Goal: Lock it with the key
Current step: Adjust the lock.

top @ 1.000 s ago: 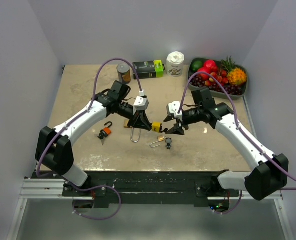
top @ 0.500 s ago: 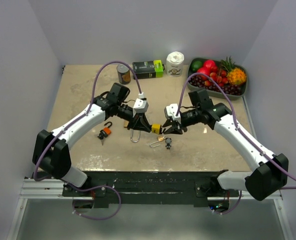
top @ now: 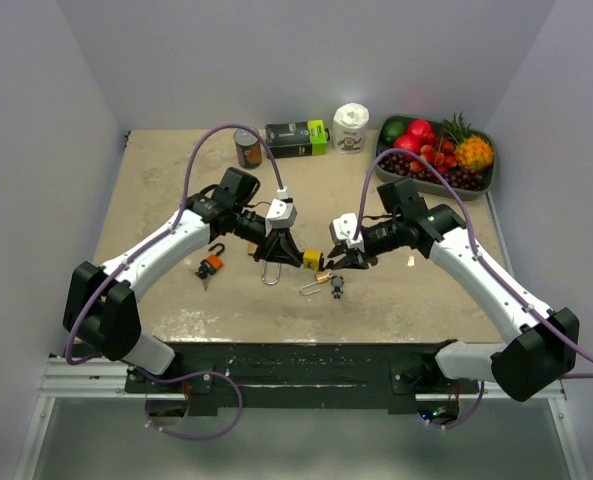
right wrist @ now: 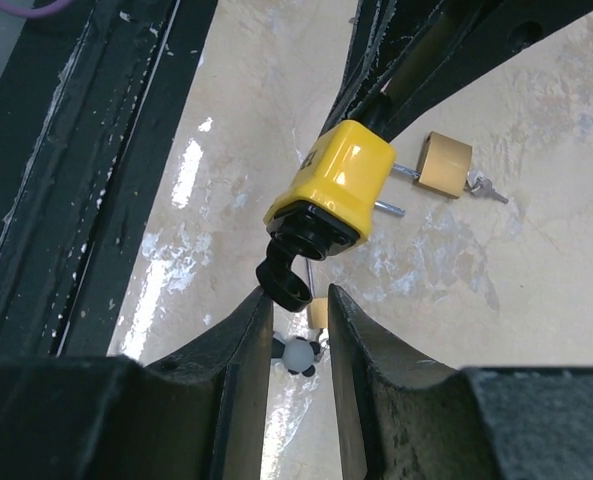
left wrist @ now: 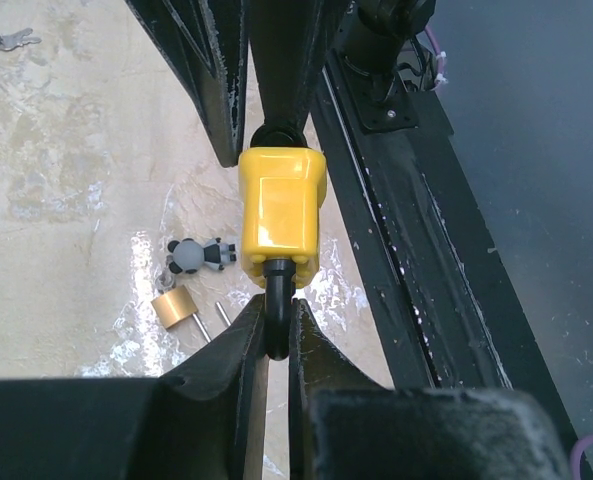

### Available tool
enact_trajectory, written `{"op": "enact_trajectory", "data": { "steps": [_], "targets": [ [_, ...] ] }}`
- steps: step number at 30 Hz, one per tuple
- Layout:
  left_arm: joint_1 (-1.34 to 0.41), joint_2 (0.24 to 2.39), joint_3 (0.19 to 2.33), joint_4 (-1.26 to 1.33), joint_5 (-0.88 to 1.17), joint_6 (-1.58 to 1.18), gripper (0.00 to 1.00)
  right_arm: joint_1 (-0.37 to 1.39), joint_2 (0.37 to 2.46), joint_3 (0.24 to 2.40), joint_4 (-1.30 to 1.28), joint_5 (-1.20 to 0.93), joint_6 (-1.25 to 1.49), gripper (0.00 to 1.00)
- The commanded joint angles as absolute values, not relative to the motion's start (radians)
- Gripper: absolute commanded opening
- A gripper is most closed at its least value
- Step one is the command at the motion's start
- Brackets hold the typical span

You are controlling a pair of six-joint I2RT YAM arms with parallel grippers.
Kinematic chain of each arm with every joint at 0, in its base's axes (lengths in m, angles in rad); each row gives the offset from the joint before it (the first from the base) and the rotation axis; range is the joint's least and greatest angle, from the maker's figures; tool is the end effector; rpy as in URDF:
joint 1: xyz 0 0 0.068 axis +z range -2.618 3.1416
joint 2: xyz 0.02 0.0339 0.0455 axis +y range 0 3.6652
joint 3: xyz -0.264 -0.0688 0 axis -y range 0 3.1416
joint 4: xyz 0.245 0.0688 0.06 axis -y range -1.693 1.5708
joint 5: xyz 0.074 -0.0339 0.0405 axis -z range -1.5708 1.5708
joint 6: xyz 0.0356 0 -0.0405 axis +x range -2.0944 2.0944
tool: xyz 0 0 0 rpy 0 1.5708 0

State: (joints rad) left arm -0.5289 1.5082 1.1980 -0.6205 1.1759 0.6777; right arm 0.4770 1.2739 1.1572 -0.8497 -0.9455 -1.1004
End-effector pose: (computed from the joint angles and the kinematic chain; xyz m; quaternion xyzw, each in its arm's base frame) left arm 0.2489 -0.1835 0.2890 0.5918 0.5514 -0.5056 0.3002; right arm 0.2062 0.1390 0.3190 -0.6985 0.5029 0.3325 0.3855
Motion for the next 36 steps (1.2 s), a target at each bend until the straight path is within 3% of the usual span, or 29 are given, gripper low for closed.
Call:
{"op": "enact_trajectory", "data": {
  "steps": [1,10,25,36],
  "targets": [
    [-0.535,1.463,1.204,-0.595,1.247,0.71,0.0,0.482,1.25,1.186,-0.809,-0.933,-1.082,0.32],
    [-0.535,1.462,1.203,-0.597,1.241,0.716,0.0,0.497,1.246,1.173,-0.727,-0.927,-1.017,0.26],
    [-0.554,1.457,1.178,-0.526,1.204,0.661,0.0,0.548,1.243,1.184,-0.707,-0.966,-0.927,0.28],
    [-0.584,1.427,1.154,-0.495,1.154,0.663,0.0,0.549,1.287,1.198,-0.67,-1.0,-0.862,0.23]
  ]
}}
